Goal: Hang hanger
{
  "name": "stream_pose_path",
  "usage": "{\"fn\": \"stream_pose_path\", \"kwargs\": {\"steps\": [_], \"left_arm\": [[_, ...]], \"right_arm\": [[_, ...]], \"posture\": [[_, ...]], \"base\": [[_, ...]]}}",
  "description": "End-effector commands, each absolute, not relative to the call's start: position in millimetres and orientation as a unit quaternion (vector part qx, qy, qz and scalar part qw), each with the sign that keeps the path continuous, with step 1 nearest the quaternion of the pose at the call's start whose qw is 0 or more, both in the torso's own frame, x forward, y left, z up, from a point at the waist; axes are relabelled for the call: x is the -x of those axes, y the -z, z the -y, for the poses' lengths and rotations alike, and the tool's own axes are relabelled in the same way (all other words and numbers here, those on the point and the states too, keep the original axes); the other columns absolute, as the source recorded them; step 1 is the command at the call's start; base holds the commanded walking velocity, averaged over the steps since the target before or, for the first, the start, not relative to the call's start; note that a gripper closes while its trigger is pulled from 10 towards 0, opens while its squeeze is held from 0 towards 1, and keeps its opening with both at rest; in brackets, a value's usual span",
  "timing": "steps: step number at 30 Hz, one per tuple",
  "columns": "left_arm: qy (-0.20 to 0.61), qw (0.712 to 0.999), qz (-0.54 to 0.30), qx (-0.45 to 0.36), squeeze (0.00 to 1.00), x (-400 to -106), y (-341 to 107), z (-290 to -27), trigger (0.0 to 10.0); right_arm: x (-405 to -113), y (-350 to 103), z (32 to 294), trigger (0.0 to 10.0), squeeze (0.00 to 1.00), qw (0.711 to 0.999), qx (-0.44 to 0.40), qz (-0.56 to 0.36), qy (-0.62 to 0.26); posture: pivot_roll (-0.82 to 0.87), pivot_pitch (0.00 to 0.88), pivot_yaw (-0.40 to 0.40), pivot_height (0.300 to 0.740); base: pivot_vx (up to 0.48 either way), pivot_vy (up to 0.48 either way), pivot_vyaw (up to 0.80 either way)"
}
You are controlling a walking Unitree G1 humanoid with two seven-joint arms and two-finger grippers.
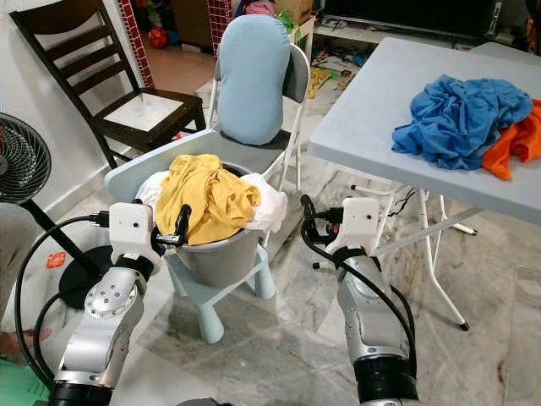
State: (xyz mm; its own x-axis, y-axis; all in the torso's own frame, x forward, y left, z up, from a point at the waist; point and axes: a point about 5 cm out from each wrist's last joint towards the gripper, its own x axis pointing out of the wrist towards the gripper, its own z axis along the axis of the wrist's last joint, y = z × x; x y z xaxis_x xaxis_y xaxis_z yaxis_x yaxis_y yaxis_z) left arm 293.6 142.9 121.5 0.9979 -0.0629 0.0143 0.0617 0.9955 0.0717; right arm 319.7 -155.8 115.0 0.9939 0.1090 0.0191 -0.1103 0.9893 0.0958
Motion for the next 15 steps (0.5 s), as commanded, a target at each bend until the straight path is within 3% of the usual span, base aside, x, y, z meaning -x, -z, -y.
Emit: {"fn": "stream_pose_path", "kwargs": {"steps": [1, 10, 15], "left_arm": [[0.021, 0.999, -0.005, -0.028, 0.00, -287, -115, -146, 10.0], [0.032, 0.999, -0.024, -0.022, 0.00, -277, -103, -140, 10.0], [0.059, 0.998, 0.001, -0.025, 0.00, -276, -109, -136, 10.0]], "right_arm": [[-316, -110, 161, 10.0, 0.00, 0.997, -0.052, -0.002, -0.056], [-311, -101, 156, 10.0, 0.00, 0.997, -0.046, -0.012, -0.054], [-307, -98, 155, 10.0, 0.00, 0.998, -0.033, -0.015, -0.060]], "posture": [[0.12, 0.051, -0.018, 0.740], [0.11, 0.079, -0.017, 0.740], [0.09, 0.092, -0.018, 0.740]], "base": [[0.000, 0.322, 0.00], [0.000, 0.467, 0.00], [0.000, 0.000, 0.00]]}}
